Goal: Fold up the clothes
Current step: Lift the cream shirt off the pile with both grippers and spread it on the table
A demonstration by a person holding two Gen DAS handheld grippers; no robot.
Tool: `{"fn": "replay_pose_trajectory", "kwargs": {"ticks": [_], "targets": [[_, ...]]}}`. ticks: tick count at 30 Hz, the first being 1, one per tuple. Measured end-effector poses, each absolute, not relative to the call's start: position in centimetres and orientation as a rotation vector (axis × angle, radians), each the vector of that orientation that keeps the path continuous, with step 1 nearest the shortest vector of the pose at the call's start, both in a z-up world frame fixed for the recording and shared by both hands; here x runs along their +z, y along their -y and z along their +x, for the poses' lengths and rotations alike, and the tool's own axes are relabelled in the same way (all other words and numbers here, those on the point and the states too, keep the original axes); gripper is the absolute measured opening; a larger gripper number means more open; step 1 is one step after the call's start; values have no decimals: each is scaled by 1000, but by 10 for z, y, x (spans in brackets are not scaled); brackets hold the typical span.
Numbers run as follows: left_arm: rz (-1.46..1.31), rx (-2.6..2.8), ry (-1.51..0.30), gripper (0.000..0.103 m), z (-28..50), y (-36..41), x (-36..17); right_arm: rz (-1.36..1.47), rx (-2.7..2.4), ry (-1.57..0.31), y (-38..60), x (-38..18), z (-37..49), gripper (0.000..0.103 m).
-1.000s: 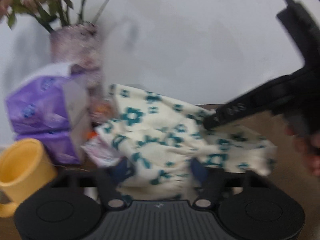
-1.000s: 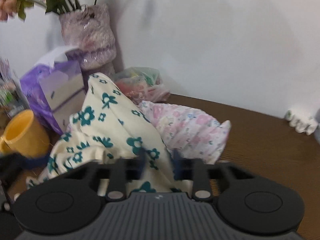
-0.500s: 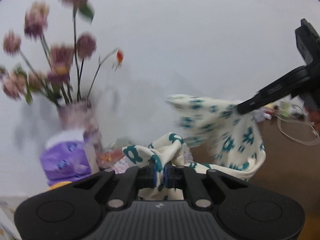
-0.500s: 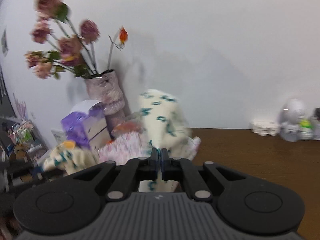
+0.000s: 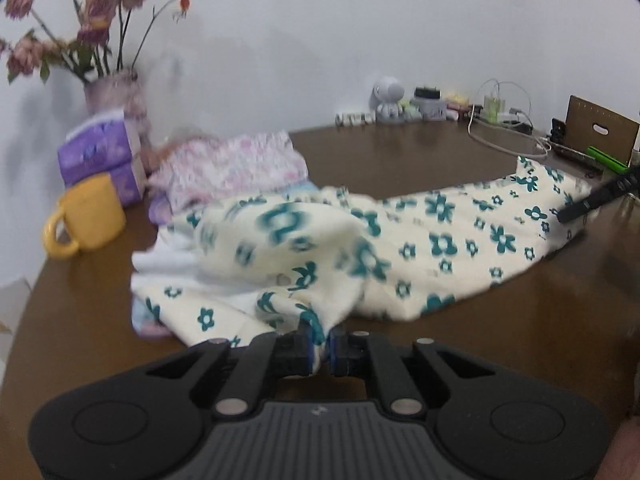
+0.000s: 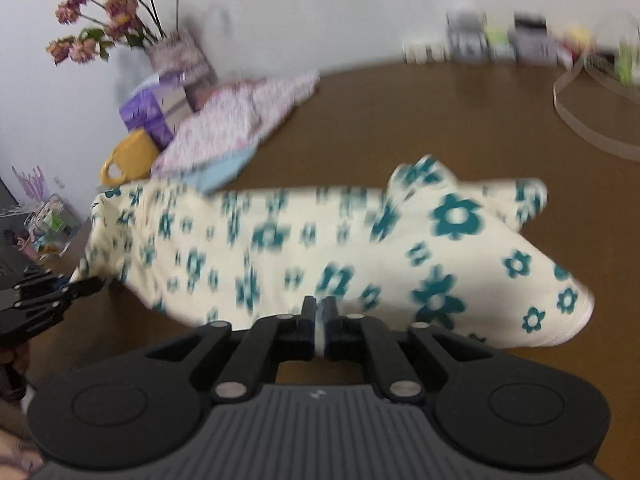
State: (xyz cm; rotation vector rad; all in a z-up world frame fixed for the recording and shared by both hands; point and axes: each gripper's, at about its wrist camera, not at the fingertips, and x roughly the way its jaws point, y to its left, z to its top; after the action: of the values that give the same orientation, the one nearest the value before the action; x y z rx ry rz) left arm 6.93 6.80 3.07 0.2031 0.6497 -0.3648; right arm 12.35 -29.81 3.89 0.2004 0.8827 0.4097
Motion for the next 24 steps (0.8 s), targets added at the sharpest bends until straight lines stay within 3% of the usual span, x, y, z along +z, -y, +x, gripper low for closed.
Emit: {"fn": "replay_pose_trajectory", "kwargs": {"ticks": [3, 5, 7, 13, 17, 18, 19, 21, 22, 24], "targets": [[157, -362, -644, 32, 63, -78, 42, 275, 401, -892, 315, 38, 108, 41], [126, -371, -594, 70, 59, -84, 59, 287, 371, -822, 329, 49, 101, 46], [119, -373, -546, 82, 60, -82, 72, 262, 313, -749, 340, 65, 106, 58], [123, -308, -629, 83, 113, -71, 76, 39, 190, -756, 337, 59, 146, 69], [44, -270, -753, 83, 156, -75, 53, -11, 187, -820, 334, 38, 161, 70], [24, -258, -773, 83, 164, -77, 48, -8, 191, -826, 335, 34, 161, 65], [1, -260, -785, 81, 171, -78, 43, 0, 202, -834, 336, 31, 162, 51], [-32, -268, -791, 68, 180, -80, 37, 20, 232, -848, 338, 27, 163, 25], [-37, -269, -785, 39, 185, -80, 34, 24, 240, -849, 337, 26, 164, 21], [-18, -252, -781, 8, 198, -79, 30, -4, 240, -836, 331, 26, 168, 18]]}}
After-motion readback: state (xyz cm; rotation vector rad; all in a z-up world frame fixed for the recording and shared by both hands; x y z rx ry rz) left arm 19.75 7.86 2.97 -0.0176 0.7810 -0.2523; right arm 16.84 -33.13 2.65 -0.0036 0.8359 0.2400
